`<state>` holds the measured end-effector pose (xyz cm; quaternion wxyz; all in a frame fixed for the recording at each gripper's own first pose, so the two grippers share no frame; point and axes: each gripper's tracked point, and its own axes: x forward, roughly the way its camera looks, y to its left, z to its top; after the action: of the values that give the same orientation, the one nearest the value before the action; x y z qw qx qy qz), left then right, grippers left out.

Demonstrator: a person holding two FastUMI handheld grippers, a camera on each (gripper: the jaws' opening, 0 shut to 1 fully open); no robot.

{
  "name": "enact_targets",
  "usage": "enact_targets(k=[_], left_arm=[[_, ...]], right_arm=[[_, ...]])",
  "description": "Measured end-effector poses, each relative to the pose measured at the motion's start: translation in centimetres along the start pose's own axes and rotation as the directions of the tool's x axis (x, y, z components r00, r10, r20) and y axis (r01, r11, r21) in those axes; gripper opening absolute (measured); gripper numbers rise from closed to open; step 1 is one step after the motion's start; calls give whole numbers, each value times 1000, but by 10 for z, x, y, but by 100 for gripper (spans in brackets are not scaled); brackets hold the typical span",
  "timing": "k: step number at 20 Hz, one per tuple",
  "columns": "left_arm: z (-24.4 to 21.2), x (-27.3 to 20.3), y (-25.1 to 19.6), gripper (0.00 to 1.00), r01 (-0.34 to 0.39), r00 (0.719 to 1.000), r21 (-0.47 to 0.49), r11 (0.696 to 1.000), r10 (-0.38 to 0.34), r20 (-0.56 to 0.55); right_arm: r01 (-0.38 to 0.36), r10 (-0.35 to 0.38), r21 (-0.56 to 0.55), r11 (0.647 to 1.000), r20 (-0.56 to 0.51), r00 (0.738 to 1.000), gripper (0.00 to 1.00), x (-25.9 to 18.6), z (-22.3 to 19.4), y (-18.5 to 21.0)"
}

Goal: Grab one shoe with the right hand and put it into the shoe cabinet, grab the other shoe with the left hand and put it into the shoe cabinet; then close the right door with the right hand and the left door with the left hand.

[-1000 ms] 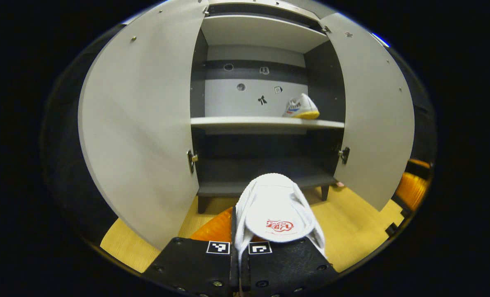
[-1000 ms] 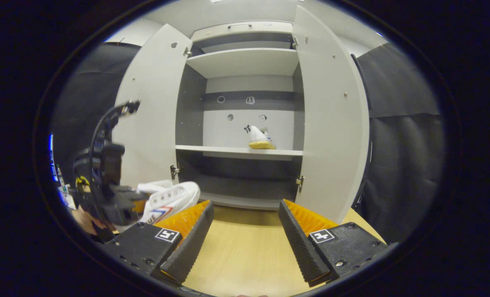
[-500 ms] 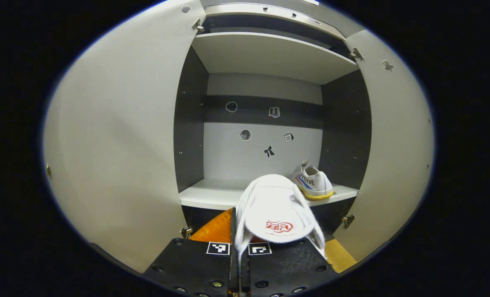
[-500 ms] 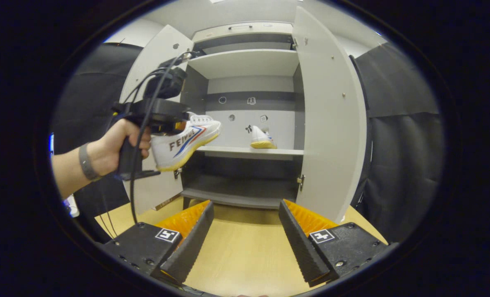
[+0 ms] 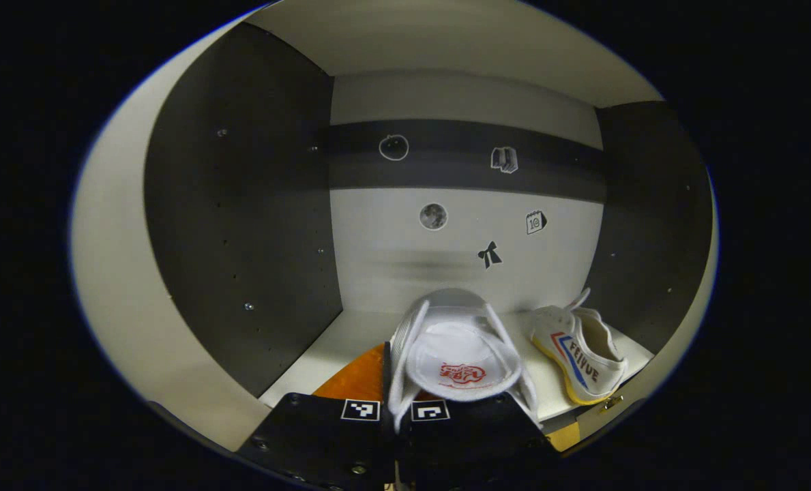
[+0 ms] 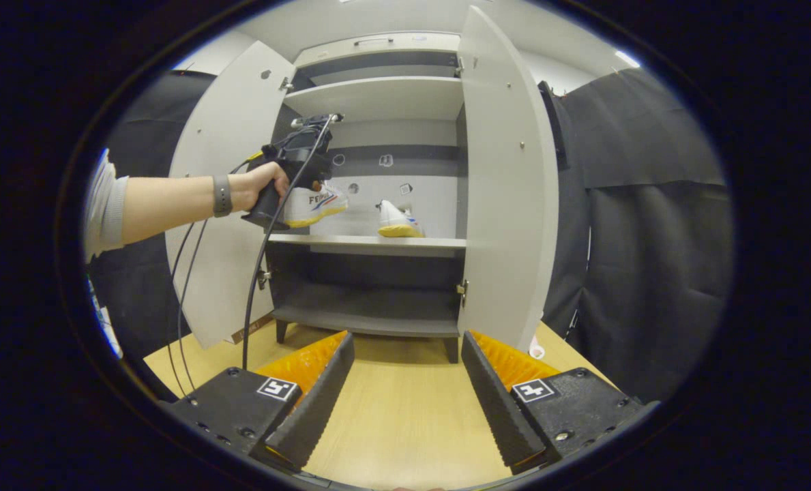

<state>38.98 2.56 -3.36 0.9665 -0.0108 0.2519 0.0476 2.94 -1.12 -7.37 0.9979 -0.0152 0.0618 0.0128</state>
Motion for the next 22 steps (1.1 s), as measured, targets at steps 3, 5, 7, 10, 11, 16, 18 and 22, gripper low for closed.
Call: enact_targets(k=[3, 5, 7, 10, 11, 16, 18, 22], left_arm=[[-14, 24, 0, 2, 0, 995, -17, 1000, -1, -102], [-30, 37, 2, 2, -19, 983, -22, 1000, 14, -181], [-38, 41, 3, 2, -34, 970, -60, 998, 18, -242], [-39, 50, 5, 3, -23, 964, -43, 999, 11, -265], [-39, 50, 3, 4, -16, 959, -46, 999, 3, -283], [-35, 43, -11, 25, 74, 953, -92, 993, -97, -287], [-30, 38, -10, 38, 86, 955, -97, 992, -110, -274], [-24, 20, -7, 53, 104, 956, -103, 989, -128, -263]], right_arm=[[27, -27, 9, 1000, -2, 1000, 100, 0, -1, -10], [35, -36, 13, 999, 4, 999, 99, 1, 0, -15], [39, -39, 28, 999, 1, 999, 99, 3, -3, -17], [37, -36, 37, 999, -15, 999, 99, 7, -7, -17], [34, -34, 33, 999, -17, 999, 99, 9, -7, -16], [21, -21, 23, 1000, -18, 1000, 99, 14, -8, -11], [13, -13, 23, 1000, -22, 1000, 99, 15, -9, -9], [2, -2, 15, 1000, -14, 1000, 100, 15, -8, -8]])
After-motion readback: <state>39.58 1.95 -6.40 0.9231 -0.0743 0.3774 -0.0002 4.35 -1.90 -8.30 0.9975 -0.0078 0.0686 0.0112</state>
